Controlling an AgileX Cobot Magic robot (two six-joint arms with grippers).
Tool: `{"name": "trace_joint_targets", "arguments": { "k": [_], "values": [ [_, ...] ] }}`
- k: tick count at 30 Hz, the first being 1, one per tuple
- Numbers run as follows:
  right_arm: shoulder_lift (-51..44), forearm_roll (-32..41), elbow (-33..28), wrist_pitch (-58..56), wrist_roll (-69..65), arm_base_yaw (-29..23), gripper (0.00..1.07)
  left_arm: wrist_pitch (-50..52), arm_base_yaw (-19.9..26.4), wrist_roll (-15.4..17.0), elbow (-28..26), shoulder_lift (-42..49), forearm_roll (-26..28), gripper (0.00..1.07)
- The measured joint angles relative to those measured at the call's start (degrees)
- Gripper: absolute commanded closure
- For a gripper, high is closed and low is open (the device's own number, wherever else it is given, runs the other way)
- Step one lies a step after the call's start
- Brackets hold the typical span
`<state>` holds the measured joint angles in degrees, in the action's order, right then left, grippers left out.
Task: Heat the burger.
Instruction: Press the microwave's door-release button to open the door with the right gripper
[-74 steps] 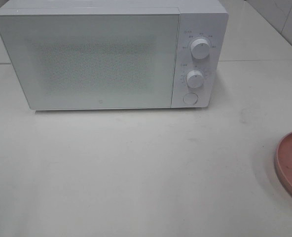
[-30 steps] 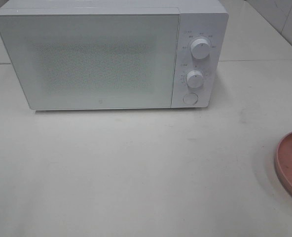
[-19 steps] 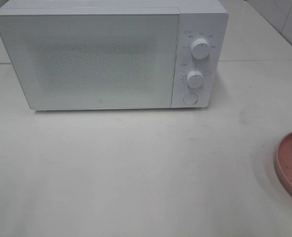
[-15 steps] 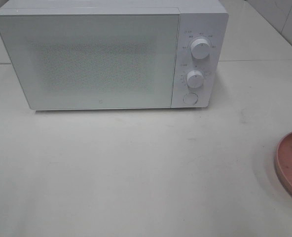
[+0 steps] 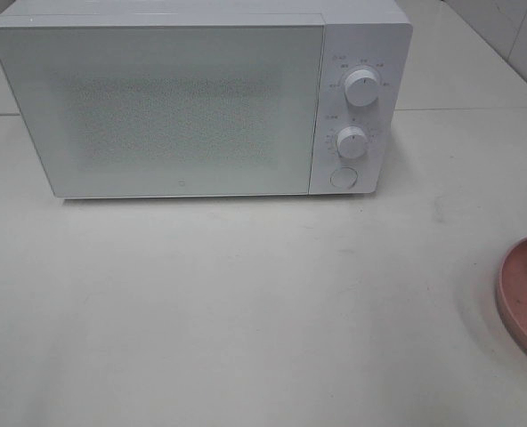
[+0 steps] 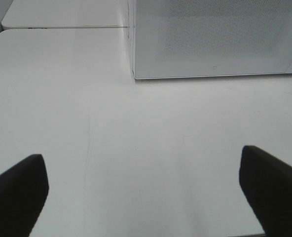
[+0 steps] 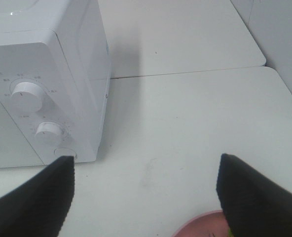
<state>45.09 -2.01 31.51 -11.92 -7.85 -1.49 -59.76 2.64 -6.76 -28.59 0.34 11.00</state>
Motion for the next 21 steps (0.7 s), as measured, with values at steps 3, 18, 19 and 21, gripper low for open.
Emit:
{"name": "trace_joint_targets", "arguments": {
  "k": [3, 18, 19, 21],
  "values": [
    [2.06, 0.00, -2.06, 5.56, 0.00, 0.00, 0.31, 0.00, 0.00, 0.00, 0.00, 0.00, 0.00, 0.03],
    [4.64, 1.66, -13.29, 31.00, 0.06, 0.00, 0.31, 0.00, 0.00, 0.00, 0.00, 0.00, 0.00, 0.03],
    [5.61, 2.64, -14.50, 33.40, 0.06, 0.00, 0.31, 0.00, 0.00, 0.00, 0.00, 0.00, 0.00, 0.03],
    [6.30, 3.04, -14.78, 34.15, 0.06, 0.00, 0.31, 0.00, 0.00, 0.00, 0.00, 0.00, 0.00, 0.03]
  ]
}}
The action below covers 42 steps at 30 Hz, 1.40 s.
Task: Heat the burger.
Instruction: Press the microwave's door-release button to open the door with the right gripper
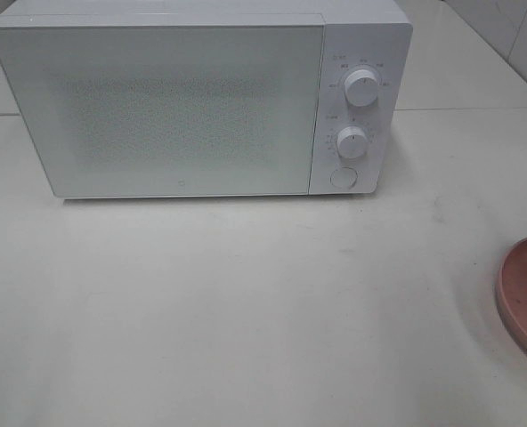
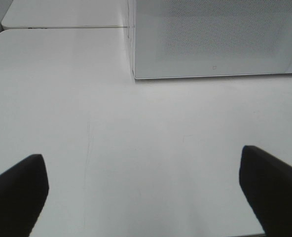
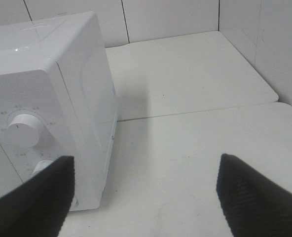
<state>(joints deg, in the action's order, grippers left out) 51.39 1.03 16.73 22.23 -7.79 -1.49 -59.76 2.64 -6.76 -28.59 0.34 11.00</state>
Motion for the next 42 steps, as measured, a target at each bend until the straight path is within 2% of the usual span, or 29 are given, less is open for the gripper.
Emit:
{"name": "trace_joint_targets", "arguments": {
  "k": [3, 8, 9, 11, 13, 14, 16, 19, 20, 25, 27, 29, 33, 36, 38, 42],
  "values": [
    [2.29, 0.92, -0.57, 2.69, 0.11, -0.80, 0.31, 0.00, 0.00, 0.00, 0.00, 0.00, 0.00, 0.03],
    [7.62, 2.58, -0.63, 7.28, 3.84, -5.90, 0.31, 0.00, 0.00, 0.00, 0.00, 0.00, -0.06, 0.03],
    [9.68, 4.87, -0.63, 8.88, 7.05, -8.77, 0.31, 0.00, 0.00, 0.00, 0.00, 0.00, 0.00, 0.03],
    [10.37, 6.07, -0.63, 9.63, 8.48, -10.20, 0.31, 0.00, 0.00, 0.00, 0.00, 0.00, 0.00, 0.03],
    [12.38, 12.43, -0.63, 12.78, 14.32, -14.09, 0.31, 0.00, 0.00, 0.00, 0.00, 0.00, 0.00, 0.03],
    [12.38, 12.43, -0.63, 12.78, 14.32, -14.09, 0.31, 0.00, 0.00, 0.00, 0.00, 0.00, 0.00, 0.03],
    [14.21, 19.48, -0.63, 16.39, 20.40, -17.99, 0.31, 0.00, 0.00, 0.00, 0.00, 0.00, 0.00, 0.03],
    [15.58, 22.69, -0.63, 18.68, 23.72, -20.45, 0.31, 0.00, 0.00, 0.00, 0.00, 0.00, 0.00, 0.03],
    [17.25, 24.92, -0.63, 21.14, 25.44, -23.09, 0.31, 0.00, 0.00, 0.00, 0.00, 0.00, 0.00, 0.03],
    [21.20, 29.45, -0.63, 25.84, 26.30, -27.79, 0.31, 0.00, 0.00, 0.00, 0.00, 0.00, 0.00, 0.03],
    [25.21, 33.80, -0.57, 30.25, 27.50, -32.37, 0.31, 0.00, 0.00, 0.00, 0.00, 0.00, 0.00, 0.03],
    [26.01, 34.72, -0.57, 31.51, 27.56, -33.23, 0.31, 0.00, 0.00, 0.00, 0.00, 0.00, 0.00, 0.03],
    [30.83, 39.48, -0.57, 37.82, 27.62, -38.56, 0.31, 0.00, 0.00, 0.00, 0.00, 0.00, 0.00, 0.03],
    [31.57, 40.51, -0.57, 38.85, 27.62, -39.42, 0.31, 0.00, 0.00, 0.00, 0.00, 0.00, 0.00, 0.03],
    [34.84, 45.84, -0.57, 43.83, 27.62, -43.20, 0.31, 0.00, 0.00, 0.00, 0.00, 0.00, 0.00, 0.03],
    [37.13, 48.47, -0.52, 46.29, 27.62, -45.61, 0.31, 0.00, 0.00, 0.00, 0.00, 0.00, 0.00, 0.03]
  ]
}}
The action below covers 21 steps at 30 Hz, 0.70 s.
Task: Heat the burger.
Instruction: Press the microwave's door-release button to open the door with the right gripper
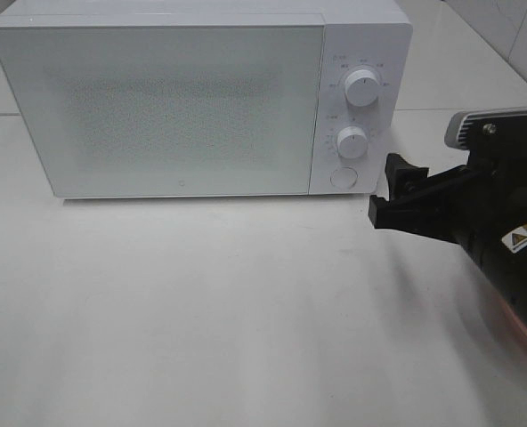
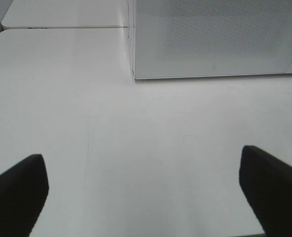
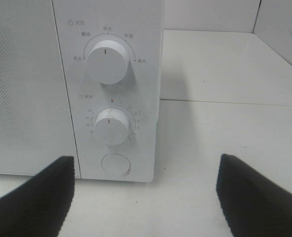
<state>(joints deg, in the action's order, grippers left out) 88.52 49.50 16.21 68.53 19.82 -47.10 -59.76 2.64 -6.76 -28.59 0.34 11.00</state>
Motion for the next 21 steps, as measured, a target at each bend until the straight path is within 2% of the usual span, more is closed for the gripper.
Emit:
{"name": "trace_joint_targets", "arguments": {
  "k": [8, 21],
  "values": [
    [5.44, 6.07, 0.11, 0.23, 0.00, -5.16, 0.31, 0.00, 0.00, 0.00, 0.00, 0.00, 0.00, 0.03],
    [7.79, 8.19, 1.60, 0.57, -0.06, -6.19, 0.31, 0.00, 0.00, 0.00, 0.00, 0.00, -0.06, 0.03]
  ]
}}
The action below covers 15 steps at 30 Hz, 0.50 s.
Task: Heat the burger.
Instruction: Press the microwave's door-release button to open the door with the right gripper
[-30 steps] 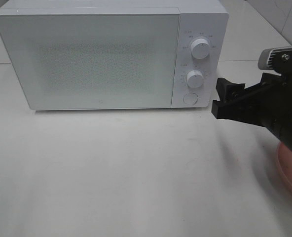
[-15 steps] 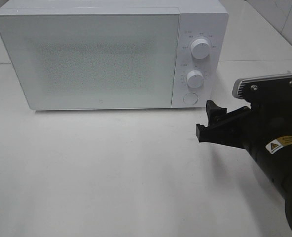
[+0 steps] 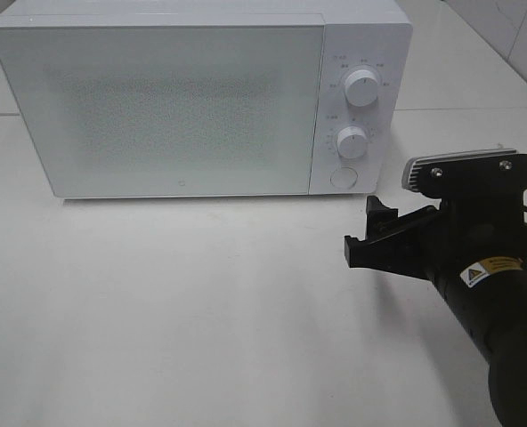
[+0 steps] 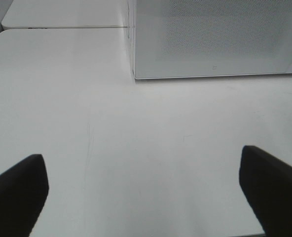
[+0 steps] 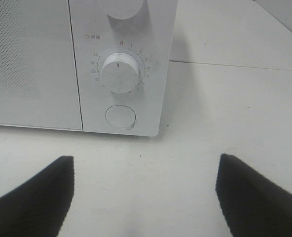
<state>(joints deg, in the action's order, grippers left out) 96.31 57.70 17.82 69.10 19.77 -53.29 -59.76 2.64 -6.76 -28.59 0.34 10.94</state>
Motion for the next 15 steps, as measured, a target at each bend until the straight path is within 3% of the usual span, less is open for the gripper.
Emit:
{"name": "trace_joint_targets", "arguments": {
  "k": [7, 15],
  "values": [
    [0.00, 0.06, 0.06, 0.00, -4.18, 0.00, 0.31, 0.00, 0.00, 0.00, 0.00, 0.00, 0.00, 0.03],
    [0.00, 0.17, 0.06, 0.00, -19.77, 0.00, 0.34, 0.00, 0.00, 0.00, 0.00, 0.00, 0.00, 0.03]
  ]
}}
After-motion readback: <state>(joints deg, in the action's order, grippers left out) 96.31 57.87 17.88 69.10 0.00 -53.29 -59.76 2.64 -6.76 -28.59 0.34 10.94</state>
